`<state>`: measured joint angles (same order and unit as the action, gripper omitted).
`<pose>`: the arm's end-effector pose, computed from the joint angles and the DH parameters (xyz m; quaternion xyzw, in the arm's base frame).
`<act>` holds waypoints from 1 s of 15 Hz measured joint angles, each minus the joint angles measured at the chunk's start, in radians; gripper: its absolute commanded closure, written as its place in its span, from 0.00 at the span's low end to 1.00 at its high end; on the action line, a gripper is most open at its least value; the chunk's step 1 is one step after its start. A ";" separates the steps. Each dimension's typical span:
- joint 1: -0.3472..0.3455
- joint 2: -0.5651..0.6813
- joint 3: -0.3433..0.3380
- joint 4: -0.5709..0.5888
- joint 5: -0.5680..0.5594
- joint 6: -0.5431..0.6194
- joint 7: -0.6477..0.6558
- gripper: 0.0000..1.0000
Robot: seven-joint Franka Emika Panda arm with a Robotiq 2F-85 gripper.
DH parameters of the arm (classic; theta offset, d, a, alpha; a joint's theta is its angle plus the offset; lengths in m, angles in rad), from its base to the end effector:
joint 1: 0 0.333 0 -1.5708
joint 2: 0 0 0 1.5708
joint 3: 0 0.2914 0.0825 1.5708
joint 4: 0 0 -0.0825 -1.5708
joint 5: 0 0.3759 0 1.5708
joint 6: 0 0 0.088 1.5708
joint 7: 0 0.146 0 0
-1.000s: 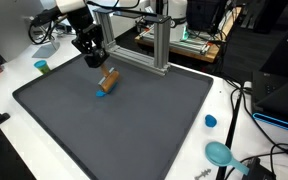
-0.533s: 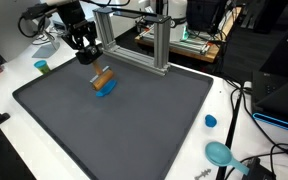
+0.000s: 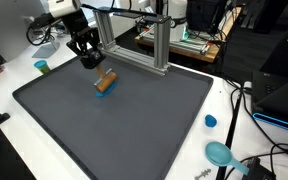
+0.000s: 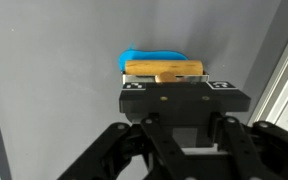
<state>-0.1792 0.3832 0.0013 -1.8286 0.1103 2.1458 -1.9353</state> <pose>0.6063 -0.1007 0.2626 -0.6611 -0.7482 -0.0234 0.0511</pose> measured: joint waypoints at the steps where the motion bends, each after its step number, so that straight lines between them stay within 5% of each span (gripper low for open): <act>1: 0.000 0.009 0.000 0.000 0.001 0.000 0.000 0.78; 15: -0.017 -0.022 -0.005 0.014 0.003 0.006 -0.002 0.78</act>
<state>-0.1962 0.3616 -0.0035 -1.8144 0.1132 2.1517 -1.9370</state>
